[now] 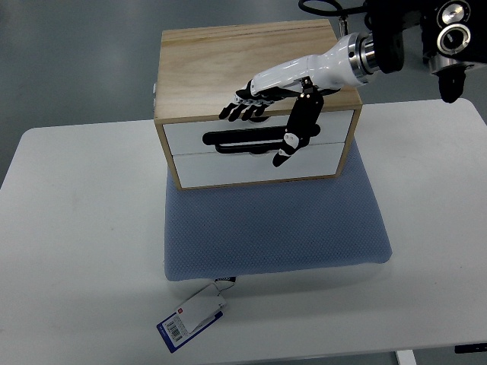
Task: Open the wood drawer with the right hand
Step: 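Lower the right hand onto the black handle of the upper drawer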
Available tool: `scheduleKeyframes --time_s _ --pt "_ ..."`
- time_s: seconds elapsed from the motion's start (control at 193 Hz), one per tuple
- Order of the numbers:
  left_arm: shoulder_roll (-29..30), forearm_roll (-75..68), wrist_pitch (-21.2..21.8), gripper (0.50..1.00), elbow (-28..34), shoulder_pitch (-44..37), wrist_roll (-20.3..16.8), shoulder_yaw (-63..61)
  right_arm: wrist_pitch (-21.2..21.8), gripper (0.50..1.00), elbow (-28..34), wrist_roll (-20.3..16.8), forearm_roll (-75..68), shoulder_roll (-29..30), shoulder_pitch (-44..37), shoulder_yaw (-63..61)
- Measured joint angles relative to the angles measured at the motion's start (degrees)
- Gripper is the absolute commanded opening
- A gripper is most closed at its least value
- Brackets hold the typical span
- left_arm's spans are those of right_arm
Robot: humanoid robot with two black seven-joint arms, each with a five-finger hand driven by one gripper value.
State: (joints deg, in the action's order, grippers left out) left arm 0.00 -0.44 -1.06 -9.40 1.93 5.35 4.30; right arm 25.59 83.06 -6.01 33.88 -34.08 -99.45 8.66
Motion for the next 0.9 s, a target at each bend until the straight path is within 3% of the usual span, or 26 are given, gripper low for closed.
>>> scheduleKeyframes --time_s 0.419,0.9 --pt "0.0 0.0 0.0 1.0 0.0 0.0 0.0 0.0 -8.3 0.924 -1.8 -6.8 -8.7 7.5 0.0 4.7" --pt "0.0 0.0 0.0 1.0 0.0 0.0 0.0 0.0 -10.8 0.919 -2.7 -9.3 -9.8 8.0 0.2 8.0"
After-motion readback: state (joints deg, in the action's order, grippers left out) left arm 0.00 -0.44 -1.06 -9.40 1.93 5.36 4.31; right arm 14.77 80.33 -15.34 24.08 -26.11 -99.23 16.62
